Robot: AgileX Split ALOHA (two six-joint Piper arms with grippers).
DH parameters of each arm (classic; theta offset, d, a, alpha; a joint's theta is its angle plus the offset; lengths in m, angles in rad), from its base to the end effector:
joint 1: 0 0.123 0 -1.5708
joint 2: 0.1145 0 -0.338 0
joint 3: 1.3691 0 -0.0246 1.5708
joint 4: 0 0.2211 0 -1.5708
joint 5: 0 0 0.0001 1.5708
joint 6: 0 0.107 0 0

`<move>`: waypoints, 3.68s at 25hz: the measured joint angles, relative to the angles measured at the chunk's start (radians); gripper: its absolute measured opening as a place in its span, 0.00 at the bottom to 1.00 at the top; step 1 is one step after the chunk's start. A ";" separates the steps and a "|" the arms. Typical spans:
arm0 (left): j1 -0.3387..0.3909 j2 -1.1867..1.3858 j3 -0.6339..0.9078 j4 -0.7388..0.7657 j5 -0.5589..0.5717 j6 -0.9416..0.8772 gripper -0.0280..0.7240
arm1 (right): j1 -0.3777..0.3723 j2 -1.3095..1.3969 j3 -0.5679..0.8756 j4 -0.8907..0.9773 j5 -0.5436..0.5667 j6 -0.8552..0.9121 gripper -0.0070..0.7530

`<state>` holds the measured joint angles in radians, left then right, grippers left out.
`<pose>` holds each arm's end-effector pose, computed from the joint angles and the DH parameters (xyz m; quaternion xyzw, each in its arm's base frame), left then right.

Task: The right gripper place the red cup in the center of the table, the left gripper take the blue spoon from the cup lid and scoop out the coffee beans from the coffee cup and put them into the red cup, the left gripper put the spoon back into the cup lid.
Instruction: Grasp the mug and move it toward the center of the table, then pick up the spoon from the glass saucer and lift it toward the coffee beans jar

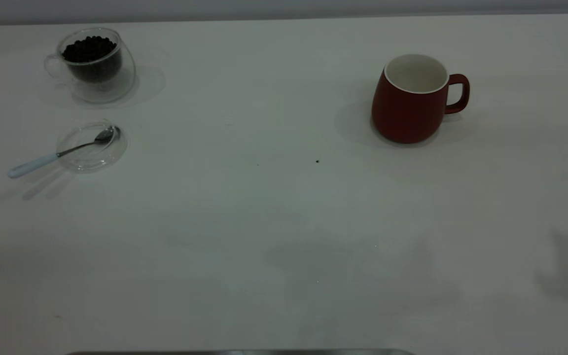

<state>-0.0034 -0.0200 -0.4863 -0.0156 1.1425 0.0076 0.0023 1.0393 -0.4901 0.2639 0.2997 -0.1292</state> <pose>-0.0757 -0.0013 0.2430 0.0054 0.8723 -0.0067 0.4890 0.1498 0.0086 0.2826 0.0402 0.9159 0.0603 0.3948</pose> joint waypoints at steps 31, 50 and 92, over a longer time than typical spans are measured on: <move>0.000 0.000 0.000 0.000 0.000 -0.002 0.78 | 0.063 1.319 -1.024 0.201 0.247 -0.209 0.76; 0.000 0.000 0.000 0.000 0.000 0.000 0.78 | 0.344 1.365 -1.056 0.349 0.182 -0.264 0.76; 0.000 0.000 0.000 0.000 0.000 -0.002 0.78 | 0.357 0.964 -1.153 -0.064 0.668 -0.178 0.76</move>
<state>-0.0034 -0.0200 -0.4863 -0.0156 1.1425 0.0057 0.3589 2.0031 -1.6431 0.1999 0.9676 -0.3074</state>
